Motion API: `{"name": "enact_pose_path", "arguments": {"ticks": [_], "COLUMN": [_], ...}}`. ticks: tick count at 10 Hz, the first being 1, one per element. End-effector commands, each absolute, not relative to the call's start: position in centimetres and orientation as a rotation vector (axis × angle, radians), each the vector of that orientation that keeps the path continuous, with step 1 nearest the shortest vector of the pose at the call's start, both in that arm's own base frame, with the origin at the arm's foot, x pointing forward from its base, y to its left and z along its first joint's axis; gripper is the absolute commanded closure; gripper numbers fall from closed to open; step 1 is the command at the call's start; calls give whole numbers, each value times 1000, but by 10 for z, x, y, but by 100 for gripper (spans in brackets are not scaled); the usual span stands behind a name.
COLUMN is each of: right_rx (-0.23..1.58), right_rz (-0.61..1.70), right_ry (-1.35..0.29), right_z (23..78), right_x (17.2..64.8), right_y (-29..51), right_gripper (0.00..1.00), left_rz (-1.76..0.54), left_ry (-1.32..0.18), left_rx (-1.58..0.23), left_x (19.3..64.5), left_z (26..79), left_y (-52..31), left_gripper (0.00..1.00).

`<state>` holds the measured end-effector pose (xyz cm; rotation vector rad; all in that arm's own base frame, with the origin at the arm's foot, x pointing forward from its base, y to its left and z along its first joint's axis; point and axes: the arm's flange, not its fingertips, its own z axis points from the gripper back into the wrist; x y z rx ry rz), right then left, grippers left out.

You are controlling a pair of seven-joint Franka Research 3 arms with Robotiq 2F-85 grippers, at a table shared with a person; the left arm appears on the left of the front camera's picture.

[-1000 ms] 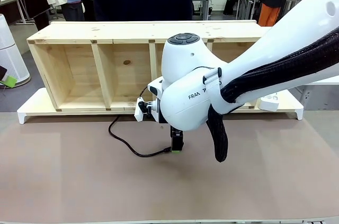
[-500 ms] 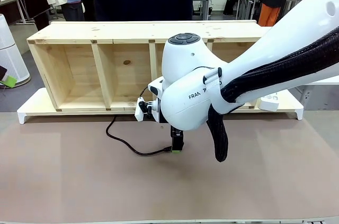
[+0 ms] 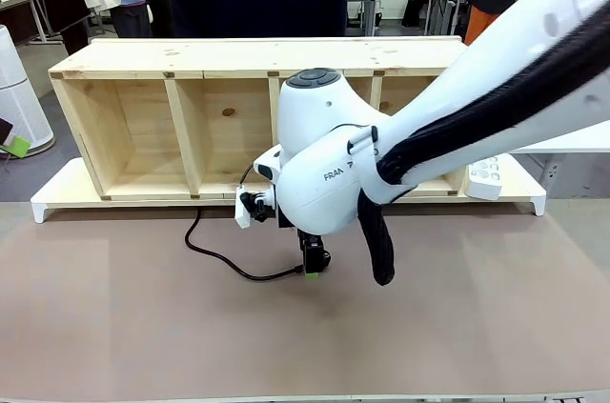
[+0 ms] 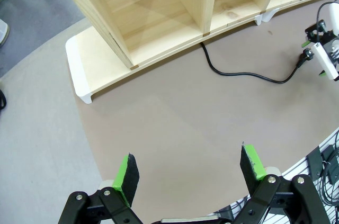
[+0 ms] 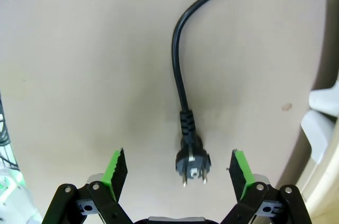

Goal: Perform cable management.
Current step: When the cord part of the Power Cable appears at the lower middle area of the table and stops, grasp the cord part of the Power Cable.

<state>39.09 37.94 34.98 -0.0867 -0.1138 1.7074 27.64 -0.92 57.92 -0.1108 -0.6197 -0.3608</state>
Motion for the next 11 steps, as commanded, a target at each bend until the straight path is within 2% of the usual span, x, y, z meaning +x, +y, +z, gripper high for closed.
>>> {"name": "enact_pose_path", "arguments": {"ticks": [1, 9, 10, 11], "right_rx": [-74, -30, -25, -24], "right_rz": [1775, 1792, 1787, 1785], "right_ry": [-66, -38, -39, -39], "right_z": [339, 313, 312, 312], "right_x": [406, 422, 425, 427], "right_y": [384, 381, 382, 383], "right_gripper": [0, 0, 2, 11], "left_rz": [-351, -351, -351, -351], "left_ry": [-611, -611, -611, -611], "left_rx": [-116, -116, -116, -116], "left_x": [275, 275, 275, 275], "left_z": [579, 579, 579, 579], "left_y": [-9, -9, -9, -9], "left_gripper": [0, 0, 0, 0]}}
